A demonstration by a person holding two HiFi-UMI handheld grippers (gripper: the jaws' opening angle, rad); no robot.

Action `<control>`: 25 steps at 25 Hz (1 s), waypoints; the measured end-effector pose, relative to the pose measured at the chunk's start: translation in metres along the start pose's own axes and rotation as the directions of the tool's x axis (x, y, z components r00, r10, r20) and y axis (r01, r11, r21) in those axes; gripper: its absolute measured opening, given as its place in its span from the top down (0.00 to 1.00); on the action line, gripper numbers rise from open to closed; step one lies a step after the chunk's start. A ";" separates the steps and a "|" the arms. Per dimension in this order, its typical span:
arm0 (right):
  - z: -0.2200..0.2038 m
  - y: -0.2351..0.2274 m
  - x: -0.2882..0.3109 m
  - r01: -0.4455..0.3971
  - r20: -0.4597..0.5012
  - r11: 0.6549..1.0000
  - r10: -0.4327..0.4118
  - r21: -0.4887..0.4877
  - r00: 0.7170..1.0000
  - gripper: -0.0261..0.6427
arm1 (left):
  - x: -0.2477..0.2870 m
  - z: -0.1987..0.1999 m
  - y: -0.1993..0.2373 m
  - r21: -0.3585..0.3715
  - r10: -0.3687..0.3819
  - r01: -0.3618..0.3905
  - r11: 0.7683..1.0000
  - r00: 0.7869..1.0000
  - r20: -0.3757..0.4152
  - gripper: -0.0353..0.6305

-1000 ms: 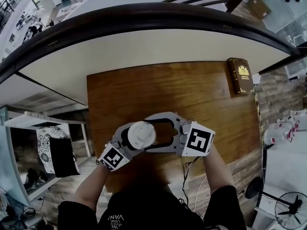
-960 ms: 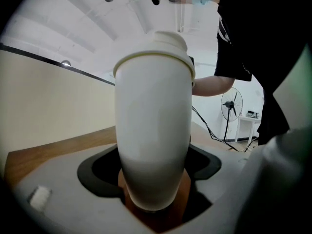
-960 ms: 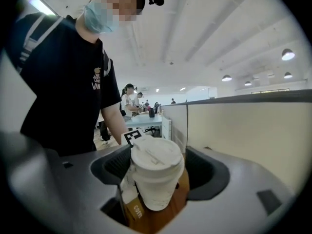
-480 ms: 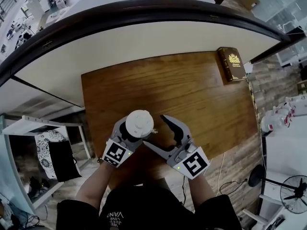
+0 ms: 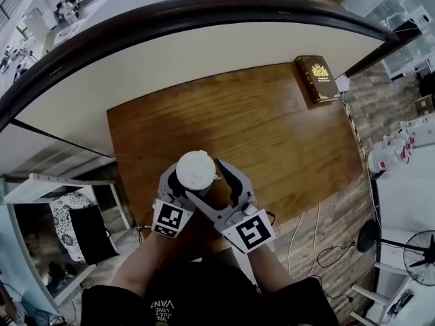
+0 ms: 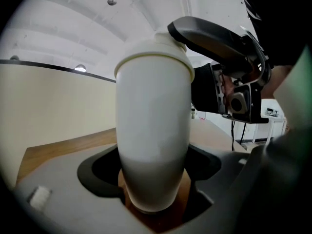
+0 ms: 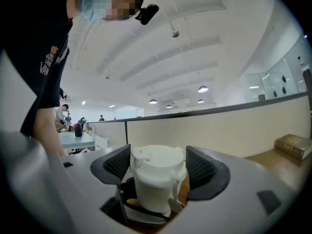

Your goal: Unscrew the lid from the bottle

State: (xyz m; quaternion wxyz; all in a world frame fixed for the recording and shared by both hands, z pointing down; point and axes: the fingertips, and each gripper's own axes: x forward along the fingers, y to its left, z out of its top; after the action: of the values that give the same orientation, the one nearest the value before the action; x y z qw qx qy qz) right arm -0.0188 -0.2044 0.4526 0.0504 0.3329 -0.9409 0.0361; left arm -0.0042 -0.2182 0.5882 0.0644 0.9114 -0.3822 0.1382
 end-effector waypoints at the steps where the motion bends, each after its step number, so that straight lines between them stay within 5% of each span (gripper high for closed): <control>1: -0.002 0.001 0.001 -0.011 -0.006 1.000 0.011 -0.002 1.000 0.48 | 0.000 0.000 -0.002 0.011 -0.002 0.002 1.000 1.000 -0.002 0.39; 7: -0.002 -0.001 0.003 -0.158 -0.036 0.987 0.157 -0.014 0.987 0.48 | 0.001 0.001 -0.003 0.035 -0.067 0.067 0.997 0.998 0.007 0.39; 11: 0.000 0.003 0.005 -0.350 -0.049 0.936 0.347 -0.048 0.936 0.48 | -0.001 0.001 -0.004 0.049 -0.116 0.115 0.992 0.993 0.021 0.39; 14: 0.001 0.003 0.004 -0.510 -0.082 0.855 0.503 -0.099 0.860 0.48 | 0.000 0.002 -0.005 0.063 -0.158 0.156 0.986 0.987 0.029 0.39; 17: -0.005 0.003 0.000 -0.674 -0.182 0.710 0.649 -0.206 0.739 0.48 | 0.001 0.001 -0.006 0.080 -0.191 0.188 0.979 0.981 0.029 0.39; 22: -0.009 0.005 -0.002 -0.825 -0.291 0.517 0.772 -0.229 0.565 0.48 | -0.001 0.001 -0.006 0.098 -0.230 0.226 0.969 0.973 0.034 0.39; 25: -0.010 0.005 0.003 -0.859 -0.315 0.464 0.799 -0.216 0.511 0.48 | -0.001 0.002 -0.003 0.073 -0.230 0.226 0.971 0.972 0.046 0.39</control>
State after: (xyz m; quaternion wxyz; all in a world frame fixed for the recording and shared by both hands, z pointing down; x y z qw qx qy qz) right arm -0.0235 -0.2010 0.4622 0.1635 -0.1867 -0.9653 -0.0813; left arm -0.0024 -0.2159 0.5865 0.0387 0.9543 -0.2717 0.1182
